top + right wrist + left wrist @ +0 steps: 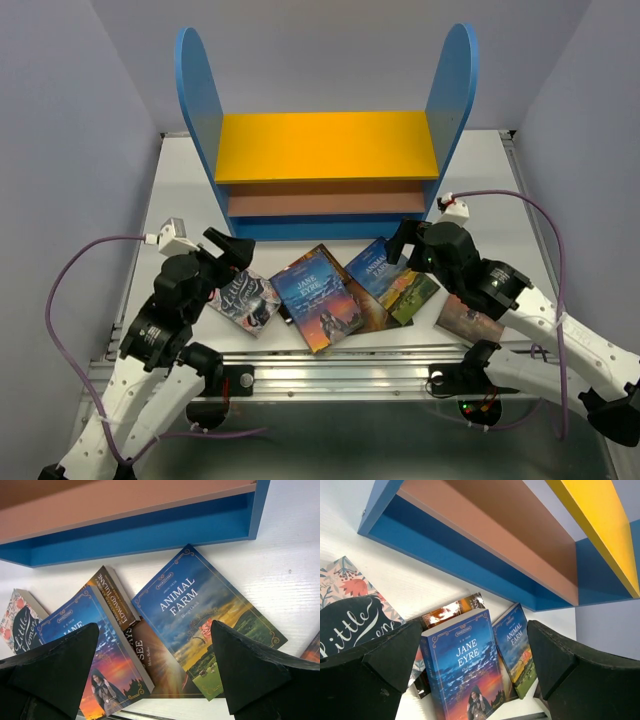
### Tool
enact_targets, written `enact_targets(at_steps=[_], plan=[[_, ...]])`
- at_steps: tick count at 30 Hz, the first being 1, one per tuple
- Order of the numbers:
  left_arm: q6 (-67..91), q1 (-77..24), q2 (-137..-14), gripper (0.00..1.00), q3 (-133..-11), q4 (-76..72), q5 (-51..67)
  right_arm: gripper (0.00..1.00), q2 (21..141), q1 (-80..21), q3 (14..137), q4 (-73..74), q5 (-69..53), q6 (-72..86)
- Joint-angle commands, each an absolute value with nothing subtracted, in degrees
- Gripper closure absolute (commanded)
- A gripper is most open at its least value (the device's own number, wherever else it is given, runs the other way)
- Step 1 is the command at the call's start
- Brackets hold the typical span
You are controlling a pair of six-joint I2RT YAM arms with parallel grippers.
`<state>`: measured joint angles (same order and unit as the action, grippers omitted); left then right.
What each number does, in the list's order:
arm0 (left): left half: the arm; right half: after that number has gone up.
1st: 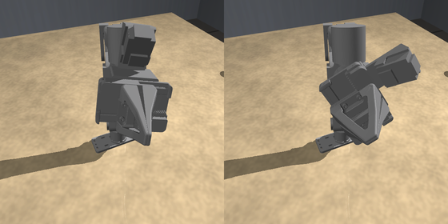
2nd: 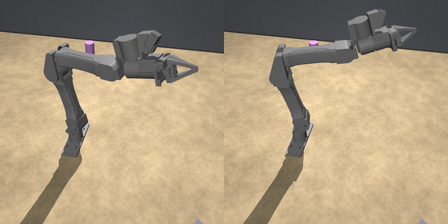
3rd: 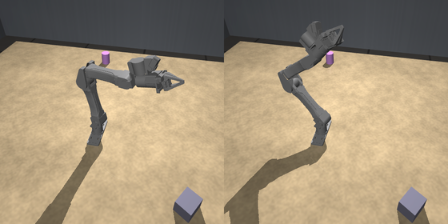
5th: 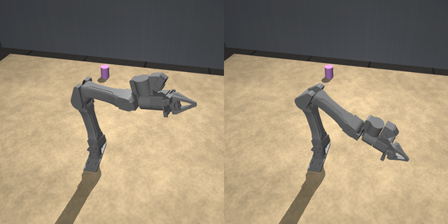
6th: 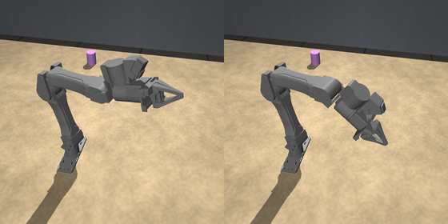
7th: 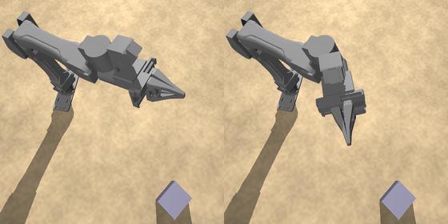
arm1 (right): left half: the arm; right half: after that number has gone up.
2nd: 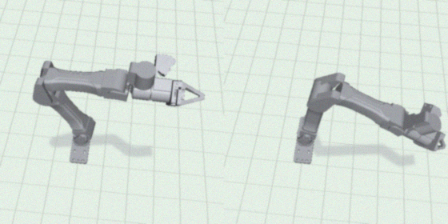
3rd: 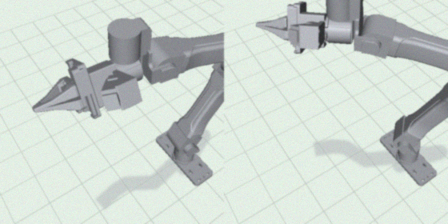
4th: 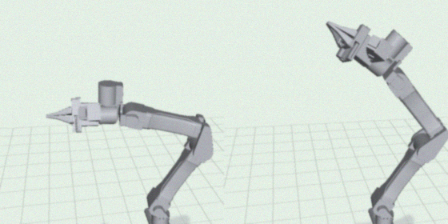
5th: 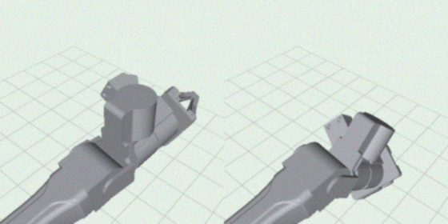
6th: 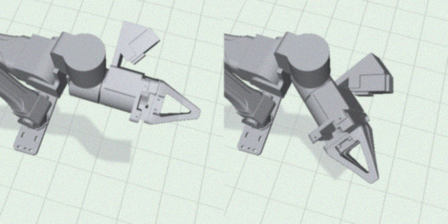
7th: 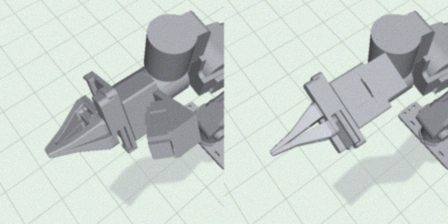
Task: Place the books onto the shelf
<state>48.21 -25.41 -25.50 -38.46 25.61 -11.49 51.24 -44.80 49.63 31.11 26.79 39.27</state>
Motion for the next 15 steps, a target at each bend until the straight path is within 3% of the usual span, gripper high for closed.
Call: enact_targets(at_steps=[1, 15], plan=[[47.1, -25.6, -26.4, 0.01, -37.3, 21.8, -9.1, 0.0, 50.0, -44.7, 49.0, 30.9, 29.1, 39.6], [49.7, -25.6, -27.4, 0.01, -28.7, 12.8, 6.8, 0.0, 53.8, -44.7, 48.2, 28.4, 21.4, 32.8]])
